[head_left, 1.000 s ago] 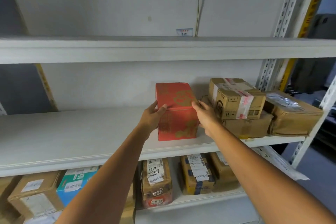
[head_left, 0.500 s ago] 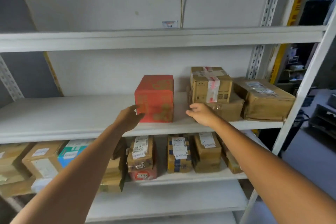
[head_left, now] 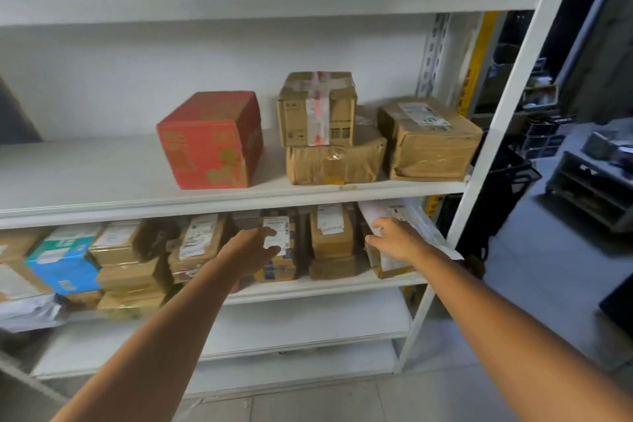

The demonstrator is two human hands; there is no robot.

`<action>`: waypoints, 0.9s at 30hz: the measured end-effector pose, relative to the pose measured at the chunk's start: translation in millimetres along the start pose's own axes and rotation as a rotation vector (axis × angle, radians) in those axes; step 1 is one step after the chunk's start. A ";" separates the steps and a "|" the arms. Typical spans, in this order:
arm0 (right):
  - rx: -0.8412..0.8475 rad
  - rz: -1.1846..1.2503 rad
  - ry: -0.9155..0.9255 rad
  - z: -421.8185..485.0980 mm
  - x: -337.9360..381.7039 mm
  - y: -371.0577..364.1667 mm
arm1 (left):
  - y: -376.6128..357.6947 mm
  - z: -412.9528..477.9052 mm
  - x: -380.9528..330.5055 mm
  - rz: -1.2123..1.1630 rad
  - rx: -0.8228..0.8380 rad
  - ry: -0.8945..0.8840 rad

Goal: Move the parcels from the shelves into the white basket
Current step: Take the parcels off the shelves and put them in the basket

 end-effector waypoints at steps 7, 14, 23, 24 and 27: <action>-0.088 -0.042 -0.102 41.2 -83.8 21.6 | -90.9 87.6 -71.7 -0.183 0.073 -0.091; -0.159 0.016 -0.167 83.3 -156.2 33.1 | -160.1 139.5 -153.9 -0.161 0.089 -0.169; -0.093 0.091 -0.162 142.0 -217.3 2.2 | -225.2 187.2 -181.4 -0.633 0.071 0.059; -0.066 0.155 -0.176 145.3 -224.0 -1.8 | -230.2 190.3 -180.8 -0.679 0.074 0.096; -0.013 0.380 -0.211 152.7 -238.0 -7.8 | -243.3 196.0 -180.6 -0.817 0.103 0.153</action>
Point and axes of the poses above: each hand's wrist, its own z-axis towards the middle knuckle, its own y-axis out of the back of the hand, x = y × z, the point moved 10 cm from there along z, towards the middle knuckle, and after that the axes turned 2 degrees about -y, right-handed, at the moved point
